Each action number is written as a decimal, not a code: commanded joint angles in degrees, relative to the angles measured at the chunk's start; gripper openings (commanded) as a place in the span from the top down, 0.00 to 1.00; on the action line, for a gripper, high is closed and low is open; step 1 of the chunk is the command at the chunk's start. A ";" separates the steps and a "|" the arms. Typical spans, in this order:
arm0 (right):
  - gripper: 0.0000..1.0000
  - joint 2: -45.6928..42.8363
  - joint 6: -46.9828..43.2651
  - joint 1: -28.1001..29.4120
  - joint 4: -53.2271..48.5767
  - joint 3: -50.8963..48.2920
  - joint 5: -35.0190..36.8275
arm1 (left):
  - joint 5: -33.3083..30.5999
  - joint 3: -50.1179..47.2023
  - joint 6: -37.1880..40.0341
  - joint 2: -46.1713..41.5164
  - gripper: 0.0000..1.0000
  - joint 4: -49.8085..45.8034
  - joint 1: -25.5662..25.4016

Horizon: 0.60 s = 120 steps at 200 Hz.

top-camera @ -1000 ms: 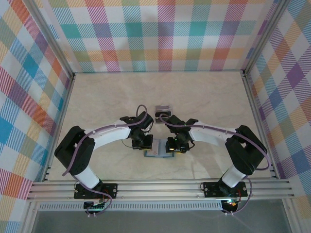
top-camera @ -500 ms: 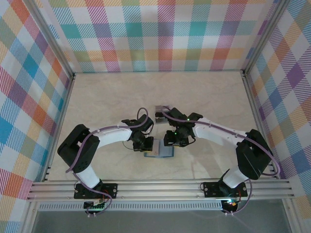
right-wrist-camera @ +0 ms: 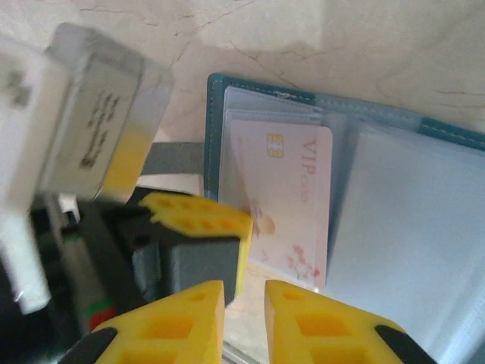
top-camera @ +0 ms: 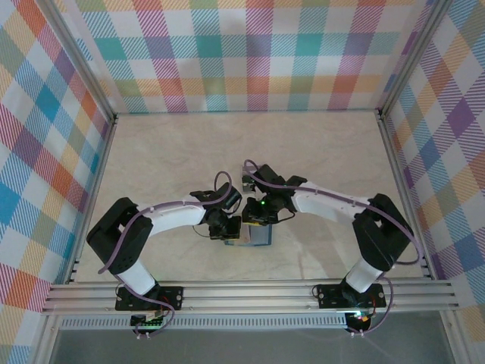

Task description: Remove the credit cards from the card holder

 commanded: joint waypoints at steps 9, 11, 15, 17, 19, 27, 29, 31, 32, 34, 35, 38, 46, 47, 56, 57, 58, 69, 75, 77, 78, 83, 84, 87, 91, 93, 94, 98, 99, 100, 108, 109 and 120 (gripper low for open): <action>0.80 3.26 1.73 0.48 4.55 -0.51 -2.87 | -3.59 2.94 1.07 -2.36 0.92 -5.91 -0.50; 0.80 3.51 1.73 0.48 4.69 -0.49 -2.81 | -3.77 3.08 1.17 -2.40 0.92 -6.12 -0.44; 0.80 3.93 1.81 0.49 4.96 -0.47 -2.78 | -4.13 3.30 1.39 -2.49 0.93 -6.41 -0.38; 0.80 4.12 1.88 0.48 5.08 -0.50 -2.74 | -4.24 3.39 1.49 -2.57 0.93 -6.59 -0.35; 0.80 4.34 1.90 0.48 5.09 -0.51 -2.71 | -4.31 3.54 1.56 -2.58 0.93 -6.66 -0.21; 0.81 4.97 2.06 0.50 5.42 -0.59 -2.46 | -4.24 3.90 1.93 -2.61 0.92 -6.92 0.05; 0.81 5.13 2.07 0.48 5.48 -0.60 -2.37 | -4.22 4.11 2.07 -2.55 0.92 -6.94 0.20; 0.81 5.21 2.08 0.48 5.47 -0.65 -2.24 | -4.17 4.25 2.14 -2.47 0.92 -6.95 0.30; 0.81 5.31 2.08 0.48 5.46 -0.67 -2.20 | -4.15 4.29 2.20 -2.44 0.92 -6.95 0.38; 0.81 5.43 2.12 0.48 5.56 -0.68 -2.05 | -4.13 4.47 2.40 -2.42 0.92 -7.01 0.39; 0.81 5.47 2.14 0.48 5.54 -0.73 -2.02 | -4.13 4.53 2.46 -2.37 0.92 -7.07 0.47; 0.82 5.64 2.23 0.50 5.57 -0.82 -1.74 | -4.06 4.70 2.62 -2.22 0.92 -7.16 0.60; 0.82 5.85 2.33 0.52 5.83 -1.18 -1.11 | -3.87 5.31 3.20 -1.66 0.92 -7.37 0.85; 0.82 5.85 2.42 0.54 5.94 -1.24 -1.02 | -3.87 5.39 3.26 -1.60 0.92 -7.38 0.87; 0.82 6.09 2.64 0.40 6.54 -1.84 -0.69 | -3.46 5.95 3.79 -0.75 0.93 -7.34 1.09; 0.82 6.15 2.62 0.44 6.65 -1.88 -0.64 | -3.44 6.02 3.86 -0.66 0.93 -7.36 1.13; 0.82 6.22 2.66 0.41 6.71 -1.94 -0.65 | -3.34 6.10 3.85 -0.53 0.93 -7.33 1.19; 0.83 6.70 2.79 0.39 7.08 -2.17 -0.51 | -2.64 6.73 4.35 0.57 0.93 -6.93 1.36; 0.83 7.08 2.88 0.39 7.31 -2.26 -0.50 | -2.34 6.91 4.57 1.18 0.93 -6.68 1.52; 0.83 7.19 2.94 0.37 7.47 -2.31 -0.57 | -2.27 6.95 4.57 1.38 0.93 -6.57 1.58; 0.83 7.23 2.95 0.38 7.51 -2.34 -0.58 | -2.23 6.96 4.56 1.46 0.93 -6.54 1.63; 0.83 7.53 3.03 0.43 7.86 -2.44 -0.73 | -2.04 7.12 4.71 1.87 0.93 -6.30 1.68; 0.83 7.61 3.04 0.41 7.88 -2.44 -0.75 | -2.07 7.13 4.72 1.92 0.93 -6.27 1.73; 0.83 7.69 3.11 0.44 8.15 -2.51 -0.83 | -1.98 7.14 4.72 2.19 0.93 -6.21 1.85; 0.83 7.98 3.21 0.39 8.33 -2.58 -0.85 | -1.98 7.15 4.85 2.54 0.93 -6.15 1.94; 0.83 8.10 3.28 0.39 8.52 -2.61 -0.89 | -1.94 7.08 4.82 2.67 0.93 -6.05 2.01; 0.83 8.16 3.30 0.39 8.56 -2.66 -0.92 | -1.98 7.06 4.81 2.72 0.93 -6.01 2.11; 0.83 8.41 3.35 0.42 8.88 -2.75 -1.06 | -2.08 6.95 4.87 2.91 0.93 -5.83 2.17; 0.83 8.50 3.37 0.40 8.97 -2.77 -1.08 | -2.14 6.96 4.84 2.97 0.93 -5.82 2.24; 0.83 8.58 3.43 0.40 9.14 -2.79 -1.14 | -2.21 6.92 4.82 3.00 0.94 -5.81 2.27; 0.83 9.06 3.81 0.39 9.98 -3.07 -1.46 | -2.94 6.72 4.89 3.27 0.94 -5.82 2.43; 0.83 9.08 3.86 0.39 10.17 -3.11 -1.55 | -3.00 6.71 4.94 3.33 0.94 -5.81 2.46; 0.82 9.54 4.18 0.39 11.28 -3.50 -2.11 | -3.26 6.34 5.14 3.71 0.94 -5.67 2.78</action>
